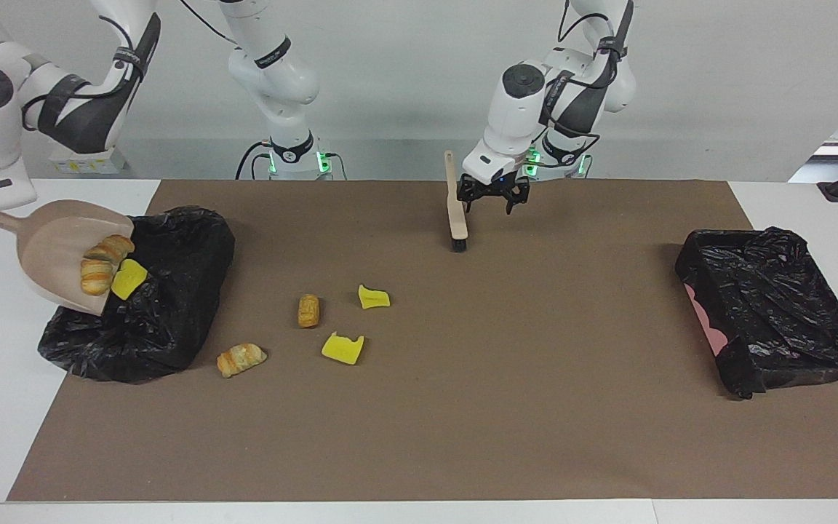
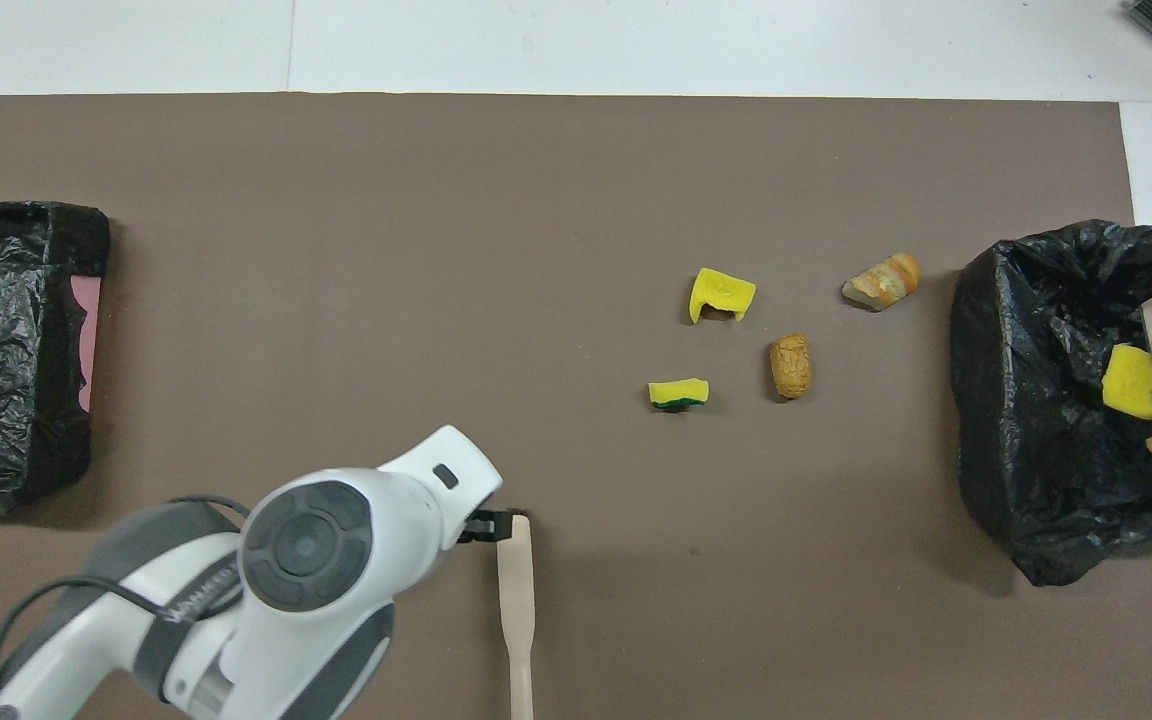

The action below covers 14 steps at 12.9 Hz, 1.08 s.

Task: Sweep and dump trash in bin
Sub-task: 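Tip the dustpan into the bin with the right gripper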

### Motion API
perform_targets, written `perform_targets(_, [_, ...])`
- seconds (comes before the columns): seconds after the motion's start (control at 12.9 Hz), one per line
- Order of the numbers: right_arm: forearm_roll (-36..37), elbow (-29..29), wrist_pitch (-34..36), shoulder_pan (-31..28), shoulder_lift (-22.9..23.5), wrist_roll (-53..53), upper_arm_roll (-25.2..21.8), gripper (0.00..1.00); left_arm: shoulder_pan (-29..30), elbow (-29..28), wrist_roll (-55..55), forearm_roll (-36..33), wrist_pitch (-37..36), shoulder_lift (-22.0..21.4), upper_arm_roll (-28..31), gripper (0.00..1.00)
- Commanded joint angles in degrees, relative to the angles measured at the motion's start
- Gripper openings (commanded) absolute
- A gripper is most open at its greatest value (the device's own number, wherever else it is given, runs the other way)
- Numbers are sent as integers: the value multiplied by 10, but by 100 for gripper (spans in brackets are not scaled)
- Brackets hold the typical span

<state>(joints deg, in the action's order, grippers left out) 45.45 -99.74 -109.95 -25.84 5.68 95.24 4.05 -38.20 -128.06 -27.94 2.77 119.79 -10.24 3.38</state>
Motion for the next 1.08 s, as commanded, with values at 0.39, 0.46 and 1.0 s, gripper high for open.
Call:
perform_targets(0.39, [107, -40, 49, 50, -89, -12, 6, 0, 201, 310, 244, -35, -185, 53, 0, 100])
perform_targets(0.46, [105, -39, 49, 50, -99, -11, 9, 0, 223, 339, 270, -34, -205, 53, 0, 100])
perform_targets(1.0, [-167, -37, 73, 88, -108, -21, 17, 0, 321, 447, 379, -38, -323, 63, 7, 100])
